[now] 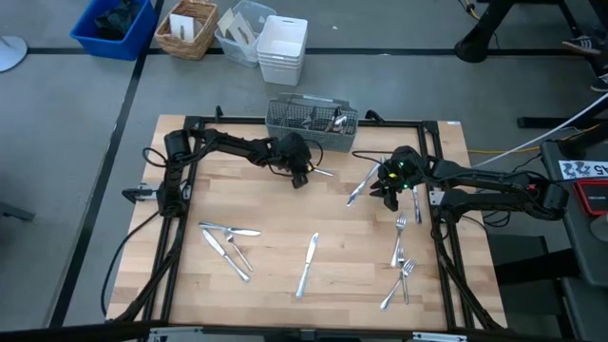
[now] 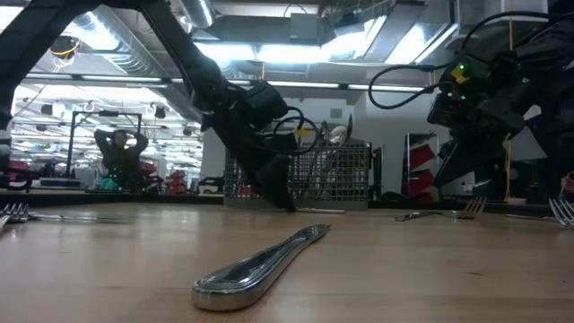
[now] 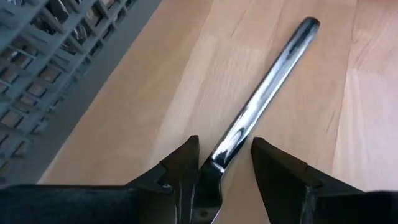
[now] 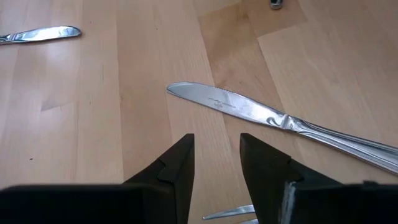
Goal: Sort silverware
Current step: Put the table knife into the gray silverware organizer
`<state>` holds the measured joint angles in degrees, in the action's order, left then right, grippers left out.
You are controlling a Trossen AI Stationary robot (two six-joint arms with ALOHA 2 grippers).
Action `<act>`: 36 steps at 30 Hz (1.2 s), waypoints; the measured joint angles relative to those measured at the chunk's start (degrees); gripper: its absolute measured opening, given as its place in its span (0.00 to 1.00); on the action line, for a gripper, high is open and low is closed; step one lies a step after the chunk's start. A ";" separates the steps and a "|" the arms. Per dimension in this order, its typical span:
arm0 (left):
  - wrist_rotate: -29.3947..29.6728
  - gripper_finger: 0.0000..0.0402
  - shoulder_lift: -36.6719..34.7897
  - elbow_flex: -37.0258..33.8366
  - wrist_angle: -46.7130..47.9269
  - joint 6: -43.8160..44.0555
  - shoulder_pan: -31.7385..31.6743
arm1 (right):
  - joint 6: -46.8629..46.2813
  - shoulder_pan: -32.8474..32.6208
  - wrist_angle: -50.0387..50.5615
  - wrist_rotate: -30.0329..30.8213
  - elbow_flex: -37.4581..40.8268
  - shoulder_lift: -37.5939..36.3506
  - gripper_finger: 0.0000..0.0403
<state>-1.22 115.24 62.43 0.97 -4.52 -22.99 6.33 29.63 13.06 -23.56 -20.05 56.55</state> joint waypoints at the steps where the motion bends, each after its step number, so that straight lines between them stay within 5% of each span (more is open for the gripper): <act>1: -0.41 0.35 0.00 0.00 0.44 -0.01 0.01 | 0.00 0.00 0.00 0.01 -0.01 0.00 0.33; 10: -0.65 0.33 -0.95 0.02 6.24 -0.44 -0.06 | 0.17 -0.01 0.00 0.01 -0.02 0.00 0.33; 23: 0.26 0.12 -4.94 -0.20 18.94 -1.83 0.01 | 1.53 -0.01 -0.37 0.08 0.00 0.02 0.33; 36: 3.54 0.12 -10.41 -0.50 43.80 -6.28 0.05 | 1.49 -0.01 -2.75 0.03 0.00 0.02 0.33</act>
<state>2.32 104.83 61.94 44.78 -10.80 -22.94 7.81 29.63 10.31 -23.53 -20.05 56.58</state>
